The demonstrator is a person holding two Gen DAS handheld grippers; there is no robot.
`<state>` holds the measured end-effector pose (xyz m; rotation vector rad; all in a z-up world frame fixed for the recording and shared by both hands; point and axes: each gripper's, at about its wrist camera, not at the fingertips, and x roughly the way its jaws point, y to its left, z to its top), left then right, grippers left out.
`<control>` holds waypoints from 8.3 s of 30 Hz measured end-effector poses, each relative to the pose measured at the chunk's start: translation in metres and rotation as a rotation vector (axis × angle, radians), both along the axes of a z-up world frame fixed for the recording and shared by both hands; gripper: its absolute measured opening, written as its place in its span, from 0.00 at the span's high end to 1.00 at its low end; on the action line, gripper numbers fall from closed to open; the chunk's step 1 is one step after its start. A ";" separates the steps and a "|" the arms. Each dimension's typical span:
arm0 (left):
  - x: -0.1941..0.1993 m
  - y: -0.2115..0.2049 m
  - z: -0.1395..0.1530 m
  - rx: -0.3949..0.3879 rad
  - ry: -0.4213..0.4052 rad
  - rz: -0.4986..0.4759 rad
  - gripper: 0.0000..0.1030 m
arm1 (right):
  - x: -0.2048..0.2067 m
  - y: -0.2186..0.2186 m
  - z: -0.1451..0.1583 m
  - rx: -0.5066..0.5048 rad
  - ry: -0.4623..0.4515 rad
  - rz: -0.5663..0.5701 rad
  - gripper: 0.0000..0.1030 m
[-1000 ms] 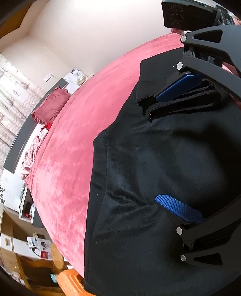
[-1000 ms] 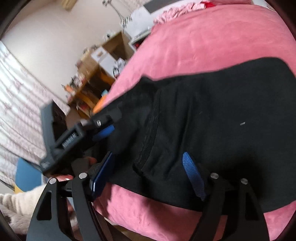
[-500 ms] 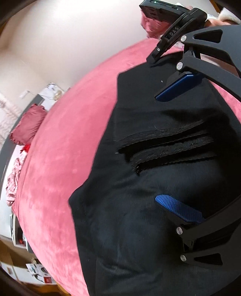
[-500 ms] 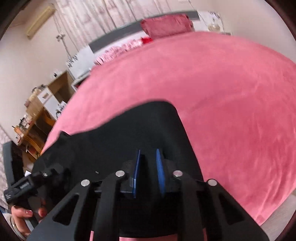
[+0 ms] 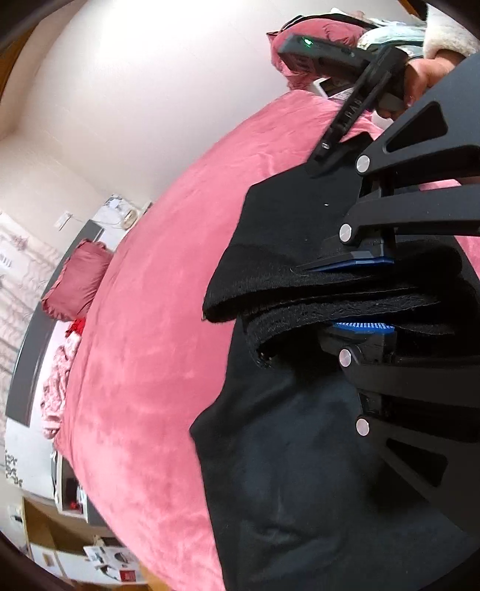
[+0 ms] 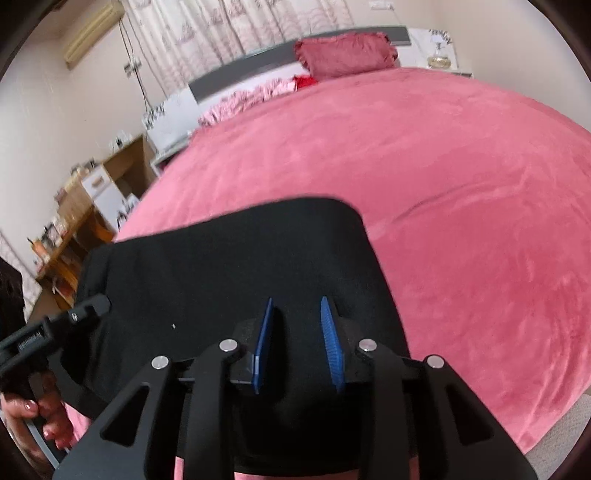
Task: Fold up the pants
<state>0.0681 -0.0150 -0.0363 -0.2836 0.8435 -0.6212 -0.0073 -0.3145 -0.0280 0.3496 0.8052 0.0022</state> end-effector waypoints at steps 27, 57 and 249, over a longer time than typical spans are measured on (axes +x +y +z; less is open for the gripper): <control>0.023 -0.072 0.000 0.306 -0.171 -0.086 0.65 | 0.057 0.005 0.018 -0.184 0.026 0.045 0.69; -0.014 -0.061 -0.041 0.388 -0.249 -0.066 0.47 | 0.014 0.005 -0.006 -0.223 -0.011 0.019 0.51; -0.029 -0.049 -0.006 0.318 -0.132 -0.049 0.24 | -0.025 -0.050 0.045 0.376 0.029 0.101 0.89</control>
